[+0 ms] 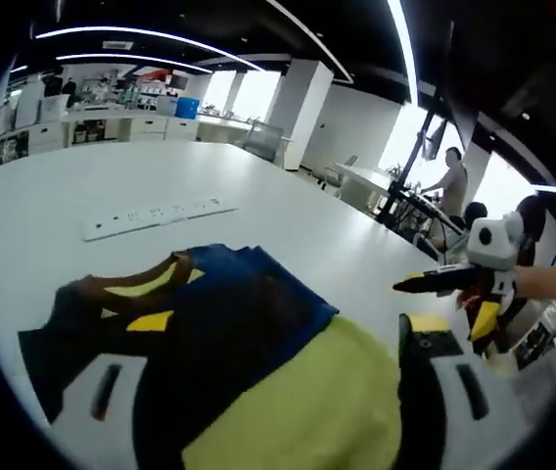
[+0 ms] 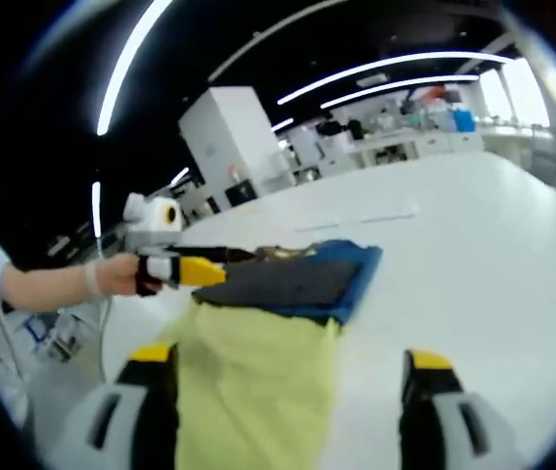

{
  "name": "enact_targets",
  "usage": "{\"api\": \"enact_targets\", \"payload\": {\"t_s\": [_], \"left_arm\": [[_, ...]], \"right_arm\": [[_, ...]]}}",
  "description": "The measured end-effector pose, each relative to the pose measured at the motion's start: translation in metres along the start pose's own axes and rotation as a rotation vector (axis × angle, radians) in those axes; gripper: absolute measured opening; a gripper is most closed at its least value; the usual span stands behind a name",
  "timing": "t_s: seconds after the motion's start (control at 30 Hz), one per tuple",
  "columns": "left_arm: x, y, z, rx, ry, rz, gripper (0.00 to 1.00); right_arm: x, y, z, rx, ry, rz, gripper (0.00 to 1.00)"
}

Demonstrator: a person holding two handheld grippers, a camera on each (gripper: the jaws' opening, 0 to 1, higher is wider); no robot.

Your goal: Fold the garment on the visible template until the final outline fits inside the template.

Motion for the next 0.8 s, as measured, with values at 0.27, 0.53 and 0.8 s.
{"api": "enact_targets", "payload": {"t_s": [0.27,0.53,0.8], "left_arm": [[-0.014,0.008,-0.040,0.011,-0.029,0.010,0.89],[-0.023,0.032,-0.075,-0.009,-0.085,0.023,0.89],[-0.034,0.043,-0.112,0.000,-0.129,0.030,0.88]], "right_arm": [[-0.002,0.000,-0.008,-0.009,0.010,-0.025,0.95],[-0.005,0.003,-0.014,-0.026,0.013,-0.037,0.94],[-0.008,0.002,-0.015,-0.046,0.002,-0.065,0.94]]}}
Point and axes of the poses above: the point that each gripper's makers call its tool centre point, and the gripper's own axes: z roughly forward along the fingers, x roughly to its right, y roughly out of its underside, the point moved 7 cm from there along -z, roughly backward along the fingers, and after that the axes turned 6 degrees about -z, right-handed, at the moved point
